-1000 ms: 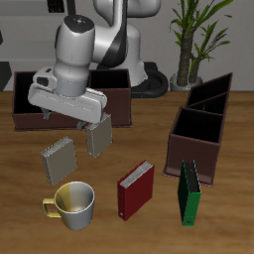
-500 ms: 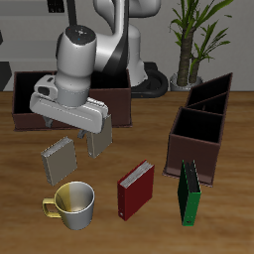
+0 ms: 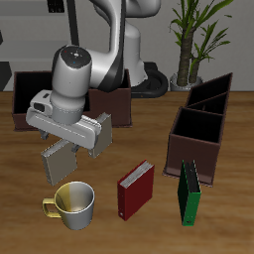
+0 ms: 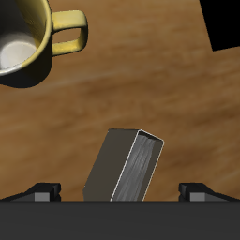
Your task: Place the right yellow book into the left desk caddy's left compartment
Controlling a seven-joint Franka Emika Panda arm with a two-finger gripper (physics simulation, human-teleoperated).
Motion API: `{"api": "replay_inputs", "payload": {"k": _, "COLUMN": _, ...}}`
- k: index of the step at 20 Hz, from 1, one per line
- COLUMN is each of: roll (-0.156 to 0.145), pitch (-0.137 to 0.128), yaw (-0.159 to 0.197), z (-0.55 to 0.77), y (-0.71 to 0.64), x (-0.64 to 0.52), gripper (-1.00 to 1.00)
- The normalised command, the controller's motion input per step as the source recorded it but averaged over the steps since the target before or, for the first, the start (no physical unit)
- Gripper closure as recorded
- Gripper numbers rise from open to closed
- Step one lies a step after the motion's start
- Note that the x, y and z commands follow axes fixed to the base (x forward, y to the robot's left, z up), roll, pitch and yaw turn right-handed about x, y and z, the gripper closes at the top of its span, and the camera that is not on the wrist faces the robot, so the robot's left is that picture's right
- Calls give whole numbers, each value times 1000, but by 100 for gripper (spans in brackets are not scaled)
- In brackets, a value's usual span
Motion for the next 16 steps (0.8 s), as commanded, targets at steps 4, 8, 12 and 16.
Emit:
{"api": "replay_inputs", "payload": {"k": 4, "roll": 75, "pitch": 0, "yaw": -44, "z": -57, "y": -36, "x": -110, "gripper": -100}}
{"api": "replay_inputs", "payload": {"k": 8, "roll": 30, "pitch": 7, "yaw": -42, "z": -182, "y": -445, "x": -110, "gripper": -100}}
{"api": "replay_inputs", "payload": {"k": 12, "roll": -11, "pitch": 21, "yaw": 8, "z": -225, "y": 102, "x": 46, "gripper": -100}}
{"api": "replay_inputs", "payload": {"k": 16, "roll": 21, "pitch": 2, "yaw": -28, "z": -134, "y": 181, "x": 123, "gripper": 100}}
